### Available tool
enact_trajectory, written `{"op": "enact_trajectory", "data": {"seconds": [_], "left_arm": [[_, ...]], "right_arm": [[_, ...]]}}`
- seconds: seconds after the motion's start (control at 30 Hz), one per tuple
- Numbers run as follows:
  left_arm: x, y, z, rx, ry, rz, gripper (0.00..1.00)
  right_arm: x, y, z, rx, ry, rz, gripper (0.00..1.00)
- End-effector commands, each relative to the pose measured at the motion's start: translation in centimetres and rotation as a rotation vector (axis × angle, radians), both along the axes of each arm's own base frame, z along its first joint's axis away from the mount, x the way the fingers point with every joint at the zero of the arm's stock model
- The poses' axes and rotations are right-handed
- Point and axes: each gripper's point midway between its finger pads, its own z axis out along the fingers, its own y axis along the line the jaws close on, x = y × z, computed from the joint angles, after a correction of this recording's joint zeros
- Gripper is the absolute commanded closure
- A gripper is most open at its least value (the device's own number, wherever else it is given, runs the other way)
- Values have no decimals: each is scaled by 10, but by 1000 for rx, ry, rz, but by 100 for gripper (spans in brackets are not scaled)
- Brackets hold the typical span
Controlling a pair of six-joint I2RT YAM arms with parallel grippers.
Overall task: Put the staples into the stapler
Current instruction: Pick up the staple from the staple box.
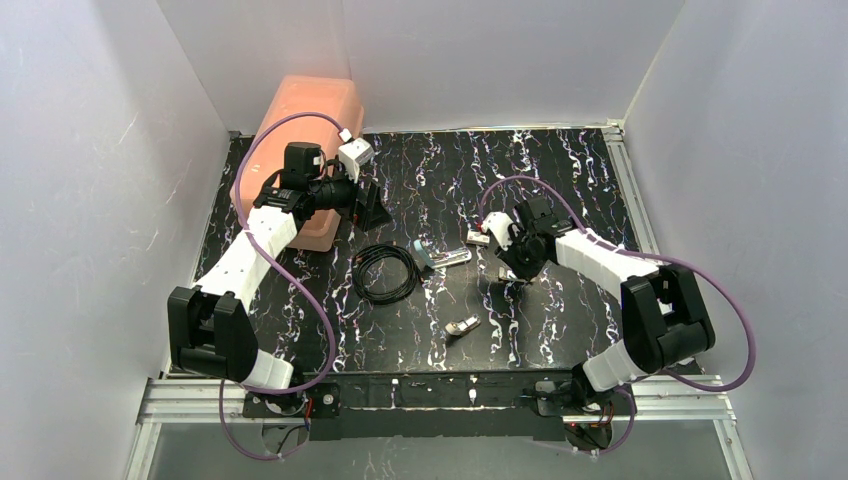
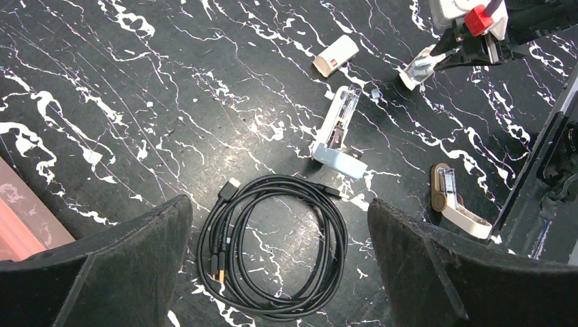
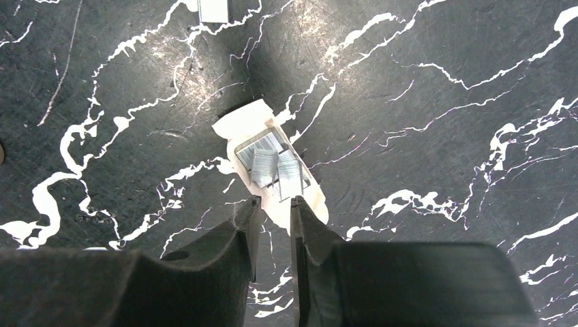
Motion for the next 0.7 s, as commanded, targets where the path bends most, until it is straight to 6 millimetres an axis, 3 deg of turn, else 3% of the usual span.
{"op": "enact_trajectory", "data": {"seconds": [0.0,0.67], "left_arm": [[-2,-1,5,-11,1,-19,2],[-2,-1,3,-8,4,-21,2]], "right_arm": [[18,3,11,3,-51,6,68],[21,-4,0,3,-31,-13,67]]}}
